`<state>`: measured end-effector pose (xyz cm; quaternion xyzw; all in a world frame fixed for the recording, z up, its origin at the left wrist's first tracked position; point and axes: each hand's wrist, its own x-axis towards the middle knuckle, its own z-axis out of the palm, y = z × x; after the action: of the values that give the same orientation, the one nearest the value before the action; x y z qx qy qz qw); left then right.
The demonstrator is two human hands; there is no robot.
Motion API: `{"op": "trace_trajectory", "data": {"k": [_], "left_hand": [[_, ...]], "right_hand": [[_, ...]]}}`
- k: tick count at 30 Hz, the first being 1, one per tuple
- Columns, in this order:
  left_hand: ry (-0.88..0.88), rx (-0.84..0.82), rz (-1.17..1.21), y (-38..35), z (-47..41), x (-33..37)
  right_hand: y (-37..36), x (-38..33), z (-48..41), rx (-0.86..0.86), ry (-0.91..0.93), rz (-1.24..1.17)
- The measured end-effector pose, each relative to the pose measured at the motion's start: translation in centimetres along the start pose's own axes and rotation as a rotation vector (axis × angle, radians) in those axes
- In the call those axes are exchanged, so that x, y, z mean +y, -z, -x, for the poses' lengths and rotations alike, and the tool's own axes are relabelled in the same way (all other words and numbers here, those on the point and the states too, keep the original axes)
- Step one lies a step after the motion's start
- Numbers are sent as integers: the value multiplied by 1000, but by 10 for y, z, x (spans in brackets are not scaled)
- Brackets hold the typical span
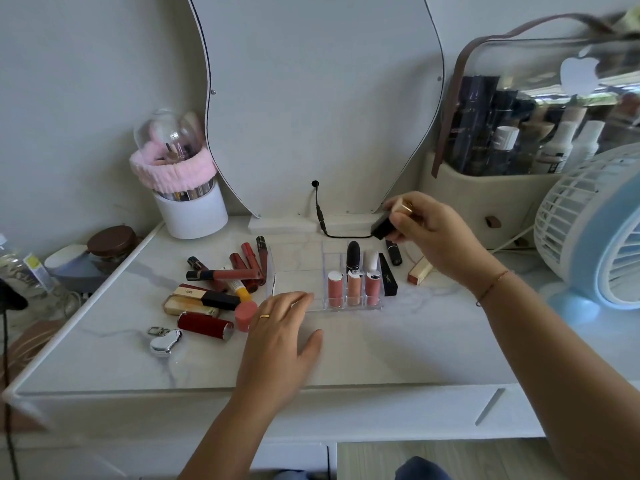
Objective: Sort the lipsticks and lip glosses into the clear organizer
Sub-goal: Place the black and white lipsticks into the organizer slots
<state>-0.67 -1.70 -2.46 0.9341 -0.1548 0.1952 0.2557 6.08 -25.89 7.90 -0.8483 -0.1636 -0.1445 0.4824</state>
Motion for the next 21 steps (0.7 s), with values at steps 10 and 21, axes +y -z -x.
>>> {"op": "trace_trajectory", "data": {"k": [10, 21], "left_hand": [[2, 7, 12, 0, 0, -1], [-17, 25, 7, -2, 0, -2]], "right_hand": [[-48, -29, -19, -65, 105, 195], [-59, -11, -23, -94, 142, 490]]}}
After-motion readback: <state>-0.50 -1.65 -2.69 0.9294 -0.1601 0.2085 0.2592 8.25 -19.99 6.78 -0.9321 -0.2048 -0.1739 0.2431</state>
